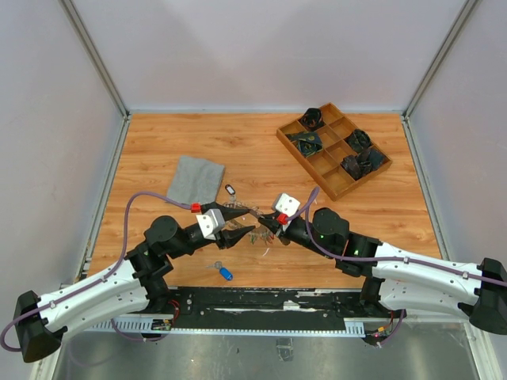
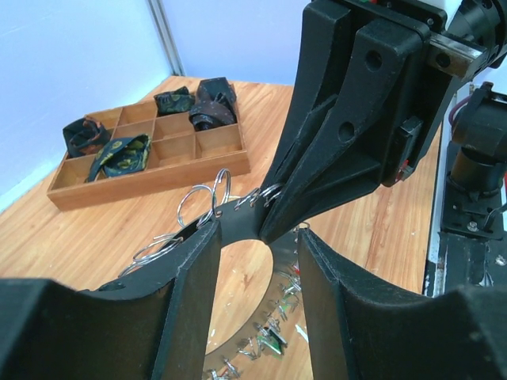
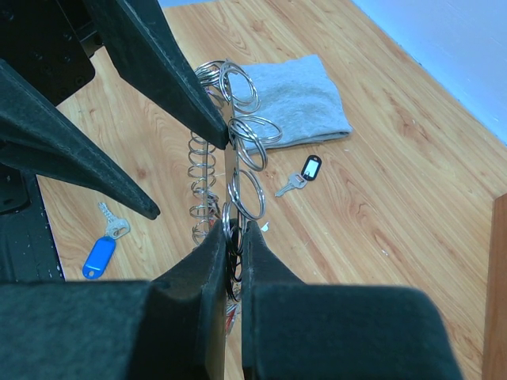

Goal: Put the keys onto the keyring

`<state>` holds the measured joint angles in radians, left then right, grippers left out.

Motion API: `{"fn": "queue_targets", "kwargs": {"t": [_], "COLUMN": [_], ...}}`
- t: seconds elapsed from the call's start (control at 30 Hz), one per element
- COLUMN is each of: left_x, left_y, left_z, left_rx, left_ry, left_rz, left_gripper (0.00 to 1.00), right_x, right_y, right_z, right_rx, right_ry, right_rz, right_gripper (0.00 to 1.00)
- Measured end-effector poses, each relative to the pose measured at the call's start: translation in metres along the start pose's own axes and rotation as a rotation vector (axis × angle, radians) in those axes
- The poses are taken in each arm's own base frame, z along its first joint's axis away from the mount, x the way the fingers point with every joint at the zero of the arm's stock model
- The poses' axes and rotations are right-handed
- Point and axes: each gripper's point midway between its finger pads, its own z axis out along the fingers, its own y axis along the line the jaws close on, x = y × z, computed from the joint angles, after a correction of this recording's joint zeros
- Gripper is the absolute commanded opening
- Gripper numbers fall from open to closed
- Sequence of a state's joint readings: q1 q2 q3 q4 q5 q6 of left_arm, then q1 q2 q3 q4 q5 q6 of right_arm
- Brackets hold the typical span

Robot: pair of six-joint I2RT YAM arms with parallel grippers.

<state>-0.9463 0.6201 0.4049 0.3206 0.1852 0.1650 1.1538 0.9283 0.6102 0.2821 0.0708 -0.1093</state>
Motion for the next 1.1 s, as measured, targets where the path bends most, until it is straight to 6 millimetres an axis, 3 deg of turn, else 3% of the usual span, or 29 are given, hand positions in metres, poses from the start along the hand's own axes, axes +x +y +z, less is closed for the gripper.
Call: {"fn": "queue_targets", "kwargs": {"t": [1.1], "left_x": [-0.0023], "left_y": [0.0063], "left_z": [-0.0019], "left_rx": [-0.034], "left_ry": [-0.004], "left_rz": [0.013], "left_gripper": [0.49], "right_x": [0.0047], "right_y": [0.002], "right_z": [0.0058], "right_rx": [-0.003], "right_ry": [0.011], "right_rz": [-0.001], "right_gripper": [0.01]}}
